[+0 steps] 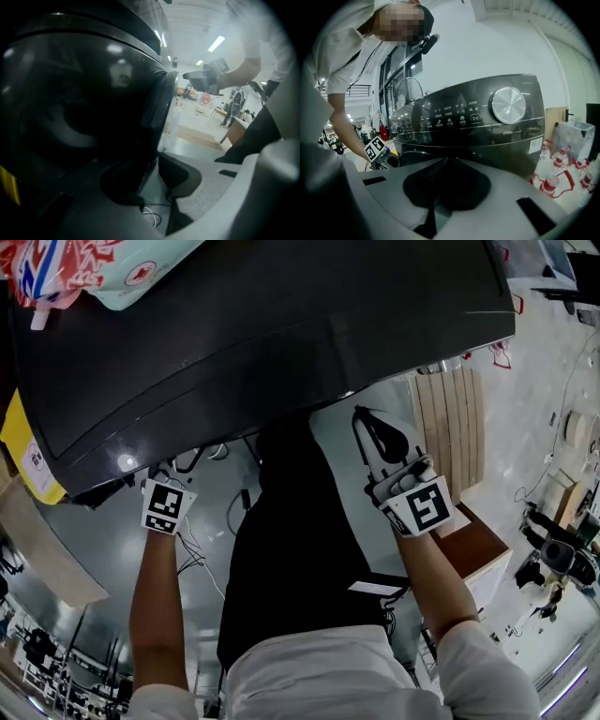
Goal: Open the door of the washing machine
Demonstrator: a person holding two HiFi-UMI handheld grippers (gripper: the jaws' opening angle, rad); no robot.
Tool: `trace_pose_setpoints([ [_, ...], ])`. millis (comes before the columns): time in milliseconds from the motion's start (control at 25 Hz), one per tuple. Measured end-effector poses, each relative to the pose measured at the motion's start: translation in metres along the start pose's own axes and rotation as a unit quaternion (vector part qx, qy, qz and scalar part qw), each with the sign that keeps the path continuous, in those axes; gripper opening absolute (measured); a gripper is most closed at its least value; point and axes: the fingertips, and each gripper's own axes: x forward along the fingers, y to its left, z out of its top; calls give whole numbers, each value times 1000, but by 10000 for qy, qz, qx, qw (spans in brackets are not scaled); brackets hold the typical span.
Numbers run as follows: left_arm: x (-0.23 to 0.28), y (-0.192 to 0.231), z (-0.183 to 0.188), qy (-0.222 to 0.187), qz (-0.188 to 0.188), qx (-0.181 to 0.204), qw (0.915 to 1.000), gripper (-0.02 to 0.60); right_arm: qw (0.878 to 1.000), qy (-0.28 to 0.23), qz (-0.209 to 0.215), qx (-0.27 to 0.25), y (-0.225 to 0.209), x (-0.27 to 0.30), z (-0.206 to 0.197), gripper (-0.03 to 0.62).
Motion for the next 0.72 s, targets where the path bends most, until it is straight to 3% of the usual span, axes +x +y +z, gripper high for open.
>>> trace_pose_setpoints([
  [320, -4, -17, -6, 34, 5, -132, 9999, 120, 9985, -213, -504, -78, 6, -62, 0, 34],
  [600, -16, -91, -27, -41, 93, -755, 9971, 107, 9960, -272, -846, -65, 13, -131, -19, 34],
  [720, -18, -134, -32, -29, -57, -922, 9957, 101, 9938, -269, -1076, -34, 21, -171, -29, 34],
])
